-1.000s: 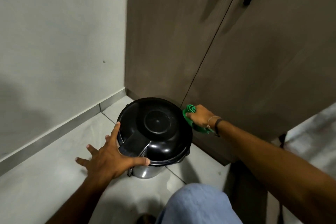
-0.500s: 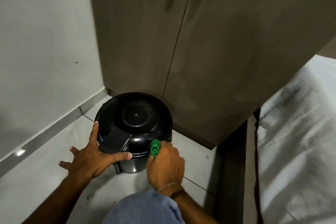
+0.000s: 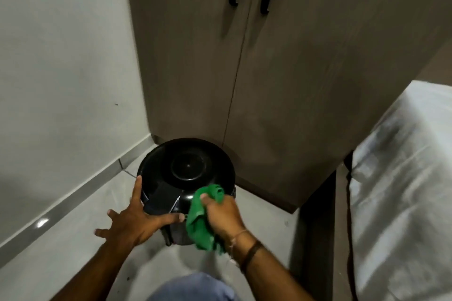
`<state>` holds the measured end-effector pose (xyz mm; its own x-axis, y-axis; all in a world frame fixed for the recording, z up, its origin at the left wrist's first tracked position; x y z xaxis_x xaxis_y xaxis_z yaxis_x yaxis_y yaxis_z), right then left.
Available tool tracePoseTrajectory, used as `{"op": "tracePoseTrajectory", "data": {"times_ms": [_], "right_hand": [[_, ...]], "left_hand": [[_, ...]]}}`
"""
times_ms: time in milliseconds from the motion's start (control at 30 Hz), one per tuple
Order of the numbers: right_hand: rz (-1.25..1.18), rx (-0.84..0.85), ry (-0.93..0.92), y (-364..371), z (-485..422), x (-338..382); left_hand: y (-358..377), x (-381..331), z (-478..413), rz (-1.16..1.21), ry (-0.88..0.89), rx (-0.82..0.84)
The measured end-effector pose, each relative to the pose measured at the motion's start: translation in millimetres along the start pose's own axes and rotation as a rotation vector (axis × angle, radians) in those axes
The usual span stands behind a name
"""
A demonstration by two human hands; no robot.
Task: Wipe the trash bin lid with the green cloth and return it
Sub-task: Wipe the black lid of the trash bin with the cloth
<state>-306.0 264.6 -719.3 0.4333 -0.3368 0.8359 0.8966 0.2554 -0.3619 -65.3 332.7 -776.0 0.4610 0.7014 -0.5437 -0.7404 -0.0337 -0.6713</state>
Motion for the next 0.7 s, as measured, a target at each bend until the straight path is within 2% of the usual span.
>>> {"op": "tracePoseTrajectory", "data": {"times_ms": [67, 133, 200, 333, 400, 567, 700], "right_hand": [[-0.071, -0.174, -0.054, -42.5, -21.4, 25.0], [0.058, -0.354, -0.166, -75.4, -40.0, 64.0], [0.239, -0.397, -0.313, -70.1, -57.7, 105.3], [0.63, -0.135, -0.468, 16.0, -103.1, 124.1], [0.816, -0.07, -0.512, 53.0, -116.7, 118.7], [0.95, 0.017, -0.743, 118.3, -98.5, 120.8], [0.912, 0.14, -0.86, 108.0, -47.6, 83.5]], "left_hand": [[-3.1, -1.7, 3.9, 0.036, -0.005, 0.019], [-2.8, -6.2, 7.1, 0.051, 0.005, 0.046], [-4.1, -6.5, 8.6, 0.068, 0.016, 0.049], [-1.5, -2.7, 2.2, 0.062, 0.025, 0.049], [0.4, -0.5, -4.3, 0.045, 0.01, 0.055], [1.5, 3.7, -12.1, 0.029, -0.013, 0.008], [2.0, 9.4, -10.5, -0.026, -0.049, -0.045]]}}
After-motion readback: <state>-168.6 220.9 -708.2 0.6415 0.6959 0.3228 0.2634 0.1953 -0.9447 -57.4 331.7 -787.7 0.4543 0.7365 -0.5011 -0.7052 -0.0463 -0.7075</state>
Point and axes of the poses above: each hand's wrist, its own z-axis away from the middle knuckle, its own y-axis out of the palm, x = y × z, the point moved 9 cm from there along -z, towards the middle knuckle, and after that the axes turned 1 degree about x, right-handed, at the moved point
